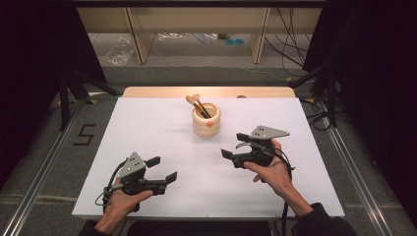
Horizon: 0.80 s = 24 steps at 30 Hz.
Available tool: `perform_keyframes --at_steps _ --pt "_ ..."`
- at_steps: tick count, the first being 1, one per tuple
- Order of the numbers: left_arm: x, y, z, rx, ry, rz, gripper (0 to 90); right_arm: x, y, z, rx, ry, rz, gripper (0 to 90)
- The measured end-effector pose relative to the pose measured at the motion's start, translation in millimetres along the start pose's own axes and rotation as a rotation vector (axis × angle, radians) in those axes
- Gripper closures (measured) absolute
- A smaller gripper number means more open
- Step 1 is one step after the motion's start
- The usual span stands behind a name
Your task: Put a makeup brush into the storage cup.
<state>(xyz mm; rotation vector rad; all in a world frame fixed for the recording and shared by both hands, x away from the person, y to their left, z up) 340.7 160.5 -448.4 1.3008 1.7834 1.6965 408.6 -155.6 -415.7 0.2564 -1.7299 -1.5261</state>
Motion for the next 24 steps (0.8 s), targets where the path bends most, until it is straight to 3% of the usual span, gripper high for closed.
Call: perform_keyframes --at_steps 10,16,18,24 --pt "0.4 -0.2 -1.4 0.015 0.002 -0.005 17.0 6.4 -12.7 6.2 -0.004 0.012 0.003 16.1" --pt "0.9 -0.2 -0.8 0.002 -0.001 -0.003 16.9 11.8 -16.8 9.3 -0.017 0.018 -0.011 16.1" --pt "0.9 -0.6 -1.5 0.021 0.002 -0.007 17.0 14.1 -18.8 9.0 -0.017 0.01 -0.005 16.1" --pt "1.0 -0.4 -0.9 0.002 -0.002 -0.005 17.0 18.2 -26.3 7.7 -0.029 0.005 -0.02 16.1"
Point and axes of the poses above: each handheld gripper's, and its own axes: x roughly backward along the jaws, y roughly out of its top, z roughly to its left, the point moved 3 cm from there along -x, roughly forward along the jaws, and after that the axes turned 10 degrees about -y, right-handed, at the moved point
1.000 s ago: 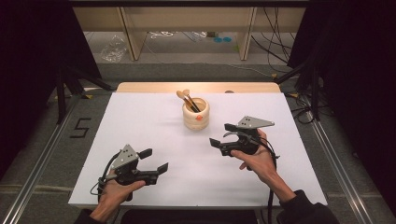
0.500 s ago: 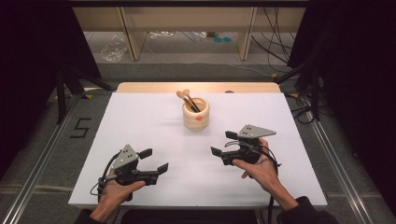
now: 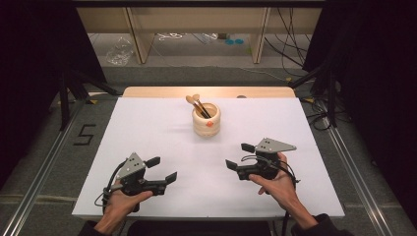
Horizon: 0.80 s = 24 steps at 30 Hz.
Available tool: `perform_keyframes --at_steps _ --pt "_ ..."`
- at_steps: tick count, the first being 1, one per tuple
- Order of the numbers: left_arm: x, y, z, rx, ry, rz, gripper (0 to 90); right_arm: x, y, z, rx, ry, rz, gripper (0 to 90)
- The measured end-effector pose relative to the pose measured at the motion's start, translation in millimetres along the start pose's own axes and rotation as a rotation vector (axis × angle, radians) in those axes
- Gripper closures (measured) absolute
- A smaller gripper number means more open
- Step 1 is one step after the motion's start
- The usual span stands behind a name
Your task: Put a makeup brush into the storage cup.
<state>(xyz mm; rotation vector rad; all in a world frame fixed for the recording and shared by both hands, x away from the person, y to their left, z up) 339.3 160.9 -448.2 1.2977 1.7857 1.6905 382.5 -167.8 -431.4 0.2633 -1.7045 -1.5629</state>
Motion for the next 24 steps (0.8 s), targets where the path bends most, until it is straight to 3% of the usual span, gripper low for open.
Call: perform_keyframes --at_steps 7,9,10,24 --pt "-1.2 -1.1 -0.3 0.015 0.005 -0.006 16.9 7.7 -6.3 4.0 0.003 -0.004 0.006 16.1" --pt "-0.6 -0.9 0.6 -0.006 0.0 0.002 16.9 10.4 -8.3 4.7 0.014 -0.01 0.015 16.1" --pt "-0.7 -1.2 -0.3 0.011 0.004 -0.001 16.8 11.0 -9.2 5.7 0.004 -0.001 0.007 16.1" --pt "-0.9 -1.5 0.0 -0.002 0.003 0.002 16.8 19.3 -21.6 14.1 0.004 -0.003 0.02 16.1"
Point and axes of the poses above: each handheld gripper's, and its own axes: x roughly backward along the jaws, y roughly out of its top, z roughly to its left, the point moved 3 cm from there along -x, roughly forward along the jaws, and after that the axes turned 10 degrees about -y, right-handed, at the moved point
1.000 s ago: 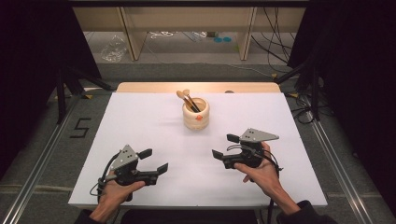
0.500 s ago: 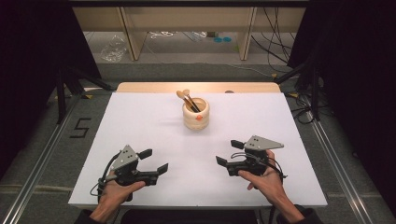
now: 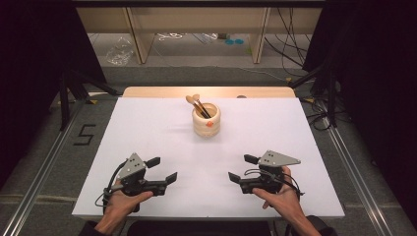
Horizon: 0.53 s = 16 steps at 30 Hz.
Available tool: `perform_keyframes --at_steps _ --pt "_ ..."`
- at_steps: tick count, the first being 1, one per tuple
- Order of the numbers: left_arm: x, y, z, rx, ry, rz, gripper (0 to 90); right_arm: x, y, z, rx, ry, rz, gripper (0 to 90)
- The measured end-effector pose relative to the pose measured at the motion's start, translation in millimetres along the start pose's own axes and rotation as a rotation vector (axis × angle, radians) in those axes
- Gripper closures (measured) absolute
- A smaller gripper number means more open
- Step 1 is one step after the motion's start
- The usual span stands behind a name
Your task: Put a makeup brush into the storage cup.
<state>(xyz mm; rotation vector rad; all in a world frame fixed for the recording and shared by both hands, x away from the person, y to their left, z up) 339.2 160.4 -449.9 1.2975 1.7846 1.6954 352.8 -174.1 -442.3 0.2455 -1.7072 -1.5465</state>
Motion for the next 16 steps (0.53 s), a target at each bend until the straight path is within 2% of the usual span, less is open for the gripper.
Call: perform_keyframes --at_steps 6,8,9,16 --pt "-0.2 -0.1 -0.7 0.014 0.001 -0.007 16.8 3.8 -4.2 -0.8 -0.01 -0.019 0.005 16.1" --pt "0.0 0.1 -0.2 -0.001 -0.002 -0.003 16.8 4.5 -4.6 -1.2 -0.008 -0.017 0.005 16.1" --pt "-0.4 -0.2 -0.9 0.014 0.0 -0.006 16.8 4.5 -4.6 -1.2 -0.008 -0.017 0.005 16.1" --pt "-1.7 0.7 -0.6 0.011 -0.004 -0.005 16.8 3.9 -4.9 -3.3 -0.01 -0.016 0.003 16.1"
Point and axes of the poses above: each handheld gripper's, and its own axes: x roughly backward along the jaws, y roughly out of its top, z roughly to its left, the point moved 3 cm from there along -x, roughly forward along the jaws, and after that the axes turned 10 degrees about -y, right-handed, at the moved point
